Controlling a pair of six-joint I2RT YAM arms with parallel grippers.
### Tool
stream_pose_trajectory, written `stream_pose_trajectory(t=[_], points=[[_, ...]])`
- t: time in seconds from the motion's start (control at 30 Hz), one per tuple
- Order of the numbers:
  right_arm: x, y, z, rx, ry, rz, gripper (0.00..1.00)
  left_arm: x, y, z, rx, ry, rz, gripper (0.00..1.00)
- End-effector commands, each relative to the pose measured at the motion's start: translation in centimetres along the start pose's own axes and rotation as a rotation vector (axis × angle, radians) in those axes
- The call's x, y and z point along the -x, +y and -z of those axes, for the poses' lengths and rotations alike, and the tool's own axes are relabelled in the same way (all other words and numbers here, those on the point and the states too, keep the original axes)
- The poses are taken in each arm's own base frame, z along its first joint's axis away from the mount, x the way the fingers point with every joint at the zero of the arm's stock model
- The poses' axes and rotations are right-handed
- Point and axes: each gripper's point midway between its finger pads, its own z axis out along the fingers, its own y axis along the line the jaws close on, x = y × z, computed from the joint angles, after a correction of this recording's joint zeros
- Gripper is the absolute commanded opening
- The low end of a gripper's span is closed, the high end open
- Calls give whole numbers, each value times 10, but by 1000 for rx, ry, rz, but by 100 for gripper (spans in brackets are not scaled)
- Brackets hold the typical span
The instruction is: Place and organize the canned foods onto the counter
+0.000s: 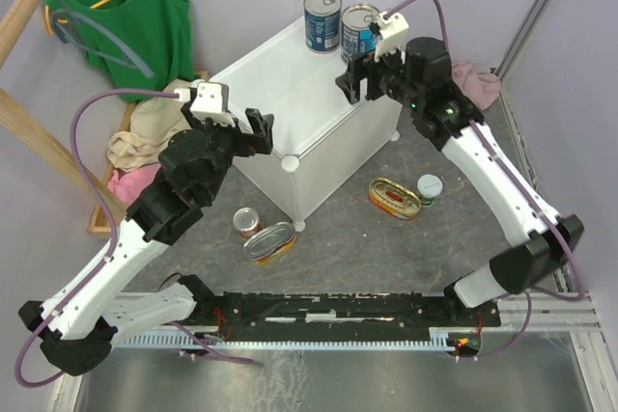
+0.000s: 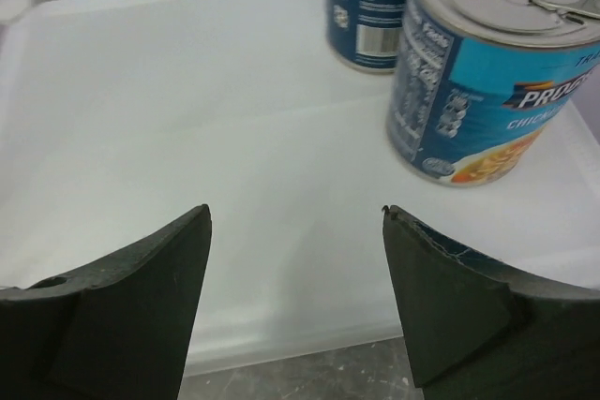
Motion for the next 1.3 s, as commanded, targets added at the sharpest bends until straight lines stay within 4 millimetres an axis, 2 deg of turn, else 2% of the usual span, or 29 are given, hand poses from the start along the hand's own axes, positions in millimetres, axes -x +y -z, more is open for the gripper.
stream_pose_trajectory(t=[0.0, 0.37, 0.5, 0.63, 0.73, 0.87, 1.07, 1.27], points=[[54, 52, 79, 263, -154, 1, 83, 11, -8, 3, -31, -16, 76, 99], [72, 138, 218, 765, -239, -81, 89, 6, -9, 23, -78, 16, 147, 99], [74, 157, 261, 903, -262, -118, 90, 5, -10, 37, -116, 25, 187, 100], [72, 170, 296, 997, -271, -139, 91, -1, -9, 52, -147, 44, 227, 100], [66, 175, 314, 1041, -266, -160, 92, -17, -6, 62, -154, 83, 239, 100], [52, 179, 333, 1071, -257, -161, 95, -47, 7, 76, -118, 146, 258, 98], [37, 184, 347, 1124, -241, -196, 96, -76, 28, 99, -68, 185, 306, 97], [35, 189, 363, 1184, -254, -242, 96, -101, 37, 108, -43, 238, 304, 96]])
